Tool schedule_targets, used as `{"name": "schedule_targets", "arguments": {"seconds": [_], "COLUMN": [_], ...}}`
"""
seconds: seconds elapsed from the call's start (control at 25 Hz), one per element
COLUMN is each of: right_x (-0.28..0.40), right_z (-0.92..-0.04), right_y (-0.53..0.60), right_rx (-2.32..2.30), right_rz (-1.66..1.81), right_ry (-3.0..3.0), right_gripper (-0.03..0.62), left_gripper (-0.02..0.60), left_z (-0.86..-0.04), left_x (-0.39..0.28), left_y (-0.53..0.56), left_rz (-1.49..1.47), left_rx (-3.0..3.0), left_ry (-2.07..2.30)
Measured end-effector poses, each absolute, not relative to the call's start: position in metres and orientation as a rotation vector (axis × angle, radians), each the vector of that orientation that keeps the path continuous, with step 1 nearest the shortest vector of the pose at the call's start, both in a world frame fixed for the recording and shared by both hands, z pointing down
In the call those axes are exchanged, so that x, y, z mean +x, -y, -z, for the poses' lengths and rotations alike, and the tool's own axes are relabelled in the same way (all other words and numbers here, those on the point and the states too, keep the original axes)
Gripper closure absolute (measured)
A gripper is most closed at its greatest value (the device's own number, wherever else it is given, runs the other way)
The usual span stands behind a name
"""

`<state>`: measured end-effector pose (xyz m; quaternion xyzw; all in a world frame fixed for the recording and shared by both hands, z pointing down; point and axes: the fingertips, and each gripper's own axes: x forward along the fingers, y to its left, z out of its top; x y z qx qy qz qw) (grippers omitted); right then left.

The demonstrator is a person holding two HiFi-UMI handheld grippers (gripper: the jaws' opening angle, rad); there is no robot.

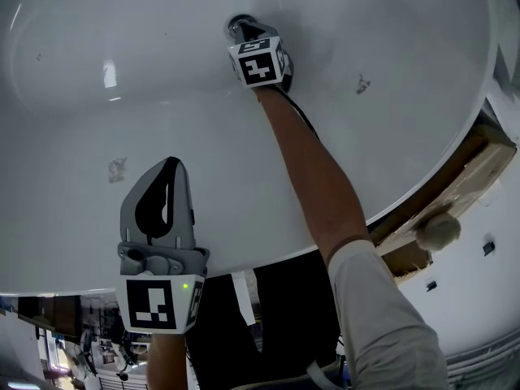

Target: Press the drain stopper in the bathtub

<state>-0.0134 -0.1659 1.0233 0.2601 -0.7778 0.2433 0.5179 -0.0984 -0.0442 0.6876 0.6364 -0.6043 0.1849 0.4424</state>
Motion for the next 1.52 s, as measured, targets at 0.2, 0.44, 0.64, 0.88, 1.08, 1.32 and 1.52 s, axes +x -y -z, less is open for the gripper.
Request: {"name": "schedule_targets", "arguments": {"seconds": [0.2, 0.44, 0.64, 0.88, 1.08, 1.32, 1.52], "right_x": [-0.011, -0.015, -0.012, -0.007, -0.009, -0.012, -0.009], "right_z": [-1.020, -1.011, -1.007, -0.989, -0.964, -0.935, -0.912], "right_y": [0.165, 0.165, 0.162, 0.166, 0.165, 0.164, 0.157], "right_rx": [0.654, 0.658, 0.666, 0.664, 0.675, 0.702, 0.703], "right_rz": [-0.663, -0.640, -0.704, -0.732, -0.740, -0.765, -0.774], "right_ry": [1.850, 1.874, 1.857, 1.861, 1.872, 1.899, 1.913], "right_gripper": [0.600, 0.600, 0.600, 0.600, 0.600, 0.600, 0.600], "left_gripper": [0.581, 0.581, 0.581, 0.581, 0.581, 0.581, 0.581], "left_z": [-0.682, -0.680, -0.673, -0.659, -0.637, -0.612, -0.593], "left_x": [-0.106, -0.110, -0.100, -0.092, -0.088, -0.087, -0.090], "left_y": [0.047, 0.046, 0.044, 0.046, 0.050, 0.052, 0.052], "left_rz": [-0.440, -0.426, -0.411, -0.395, -0.387, -0.395, -0.392], "left_rx": [1.577, 1.567, 1.586, 1.597, 1.629, 1.661, 1.684], "left_ry": [1.522, 1.527, 1.498, 1.465, 1.463, 1.473, 1.490]}}
